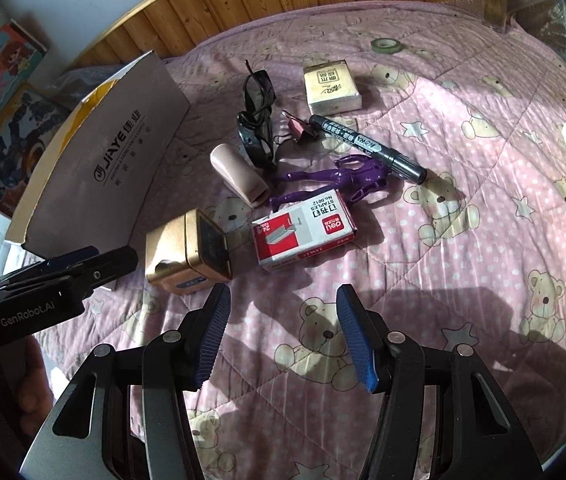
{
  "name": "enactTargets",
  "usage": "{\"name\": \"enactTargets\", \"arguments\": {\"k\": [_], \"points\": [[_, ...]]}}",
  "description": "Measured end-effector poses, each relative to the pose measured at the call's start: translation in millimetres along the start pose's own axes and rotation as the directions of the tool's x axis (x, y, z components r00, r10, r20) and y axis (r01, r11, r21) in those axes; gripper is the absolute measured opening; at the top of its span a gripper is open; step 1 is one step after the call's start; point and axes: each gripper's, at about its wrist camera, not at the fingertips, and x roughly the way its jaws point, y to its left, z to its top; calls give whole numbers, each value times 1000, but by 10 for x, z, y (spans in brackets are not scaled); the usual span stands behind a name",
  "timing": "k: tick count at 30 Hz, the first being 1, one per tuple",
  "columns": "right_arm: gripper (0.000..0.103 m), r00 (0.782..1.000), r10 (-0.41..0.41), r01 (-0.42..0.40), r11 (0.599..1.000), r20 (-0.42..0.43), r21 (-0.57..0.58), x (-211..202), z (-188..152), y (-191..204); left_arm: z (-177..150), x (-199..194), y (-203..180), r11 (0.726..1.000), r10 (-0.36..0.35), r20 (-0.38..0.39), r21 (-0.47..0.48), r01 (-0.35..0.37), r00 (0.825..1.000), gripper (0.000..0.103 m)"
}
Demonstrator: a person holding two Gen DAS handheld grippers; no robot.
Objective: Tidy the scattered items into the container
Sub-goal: 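Move the left tool toward the gold tin while the right tool approaches the red staples box, then close the left gripper on the gold tin while the right gripper grasps the red staples box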
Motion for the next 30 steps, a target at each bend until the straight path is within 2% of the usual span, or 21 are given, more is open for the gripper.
{"name": "enactTargets", "arguments": {"k": [2,6,11,16,20,23,26,28,29,30], "points": [[59,1000,0,0,1000,-6,-3,64,22,-21,1,43,67,999,-34,-7,-14,34,999,73],[59,999,7,-7,1000,-36,12,202,93,-81,14,162,-102,994,-103,-34,39,104,994,78],[60,999,14,-12,999,-45,31,246,193,-203,110,273,-352,988,-114,-42,100,117,993,80],[60,997,23,-20,999,-80,33,408,276,-323,197,440,-444,981,-156,-52,111,161,986,81],[64,996,57,-58,998,-75,0,465,340,-290,243,515,-406,978,-188,-68,77,193,980,81],[67,996,67,-71,996,-64,-57,504,367,-221,269,488,-347,977,-196,-47,73,200,979,81],[66,995,74,-82,989,-68,-124,531,381,-160,258,513,-327,956,-270,-62,101,275,961,81],[63,992,95,-105,985,-79,-134,523,381,-164,233,520,-305,945,-299,-70,117,305,952,81],[51,990,114,-124,983,-86,-132,519,373,-171,212,509,-289,937,-320,-76,121,327,944,81],[44,987,134,-145,983,-92,-117,509,362,-196,184,491,-268,931,-335,-78,124,343,939,81]]}}
